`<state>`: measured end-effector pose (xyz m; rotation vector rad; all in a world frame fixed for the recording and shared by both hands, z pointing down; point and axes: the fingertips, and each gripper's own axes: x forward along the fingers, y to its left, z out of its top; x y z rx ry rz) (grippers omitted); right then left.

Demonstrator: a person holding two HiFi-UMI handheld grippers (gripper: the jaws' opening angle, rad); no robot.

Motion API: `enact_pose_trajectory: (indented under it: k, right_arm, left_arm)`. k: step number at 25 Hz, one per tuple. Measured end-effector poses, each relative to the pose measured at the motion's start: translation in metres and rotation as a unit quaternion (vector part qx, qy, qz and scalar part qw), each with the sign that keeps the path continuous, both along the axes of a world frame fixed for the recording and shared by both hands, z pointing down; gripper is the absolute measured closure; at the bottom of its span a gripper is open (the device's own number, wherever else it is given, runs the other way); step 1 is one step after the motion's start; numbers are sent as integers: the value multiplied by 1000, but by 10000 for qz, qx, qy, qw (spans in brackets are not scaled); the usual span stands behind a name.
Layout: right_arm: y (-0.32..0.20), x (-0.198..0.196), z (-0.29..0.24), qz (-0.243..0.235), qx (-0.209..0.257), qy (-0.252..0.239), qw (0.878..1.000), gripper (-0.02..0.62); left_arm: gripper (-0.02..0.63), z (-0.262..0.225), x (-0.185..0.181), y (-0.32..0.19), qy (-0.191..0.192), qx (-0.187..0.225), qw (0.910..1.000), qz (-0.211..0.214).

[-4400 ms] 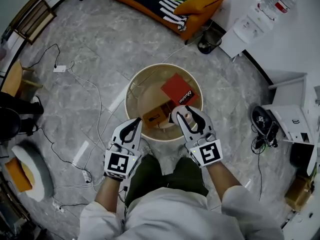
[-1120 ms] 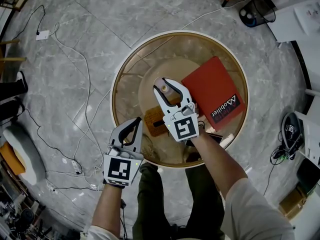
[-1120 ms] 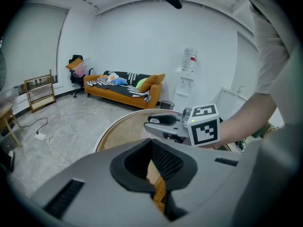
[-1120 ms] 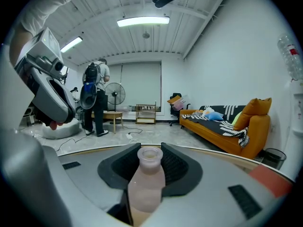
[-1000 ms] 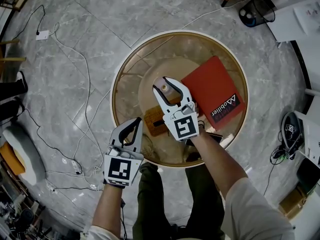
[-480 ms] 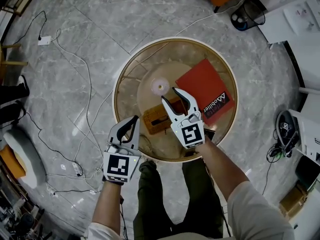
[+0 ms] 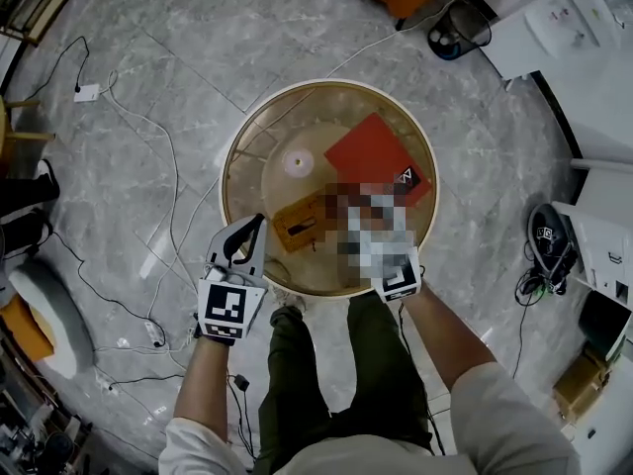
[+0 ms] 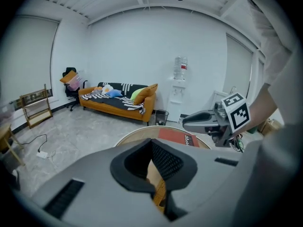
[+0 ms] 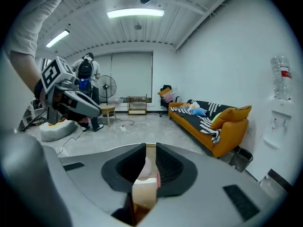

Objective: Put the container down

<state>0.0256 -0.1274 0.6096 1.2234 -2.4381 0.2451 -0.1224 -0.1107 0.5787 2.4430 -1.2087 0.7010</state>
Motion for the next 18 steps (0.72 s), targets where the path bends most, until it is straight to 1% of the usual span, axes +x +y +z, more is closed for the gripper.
enact_pose_trajectory:
  k: [3, 5, 7, 10, 13, 18]
  right_arm:
    - [12, 14, -24, 52, 47, 81, 9999, 535]
    - [19, 23, -38, 162, -28, 84, 9998, 544]
    - [25, 31, -52, 232, 11, 96, 9997, 550]
    - [36, 45, -67, 415, -146, 122, 9990, 565]
    - [42, 56, -81, 484, -3, 124, 9988, 571]
    - [56, 68, -95, 614, -110, 138, 9980, 574]
  left_arm:
    - [598, -17, 2, 6, 0, 27, 10000, 41]
    - [598, -26, 3, 9, -3, 40, 10000, 61]
    - [598, -34, 3, 12, -1, 51, 10000, 65]
    - [598, -45, 2, 18, -12, 63, 10000, 53]
    - [598, -57, 3, 22, 9, 82, 10000, 43]
    - [598, -69, 2, 32, 26, 97, 9999, 42]
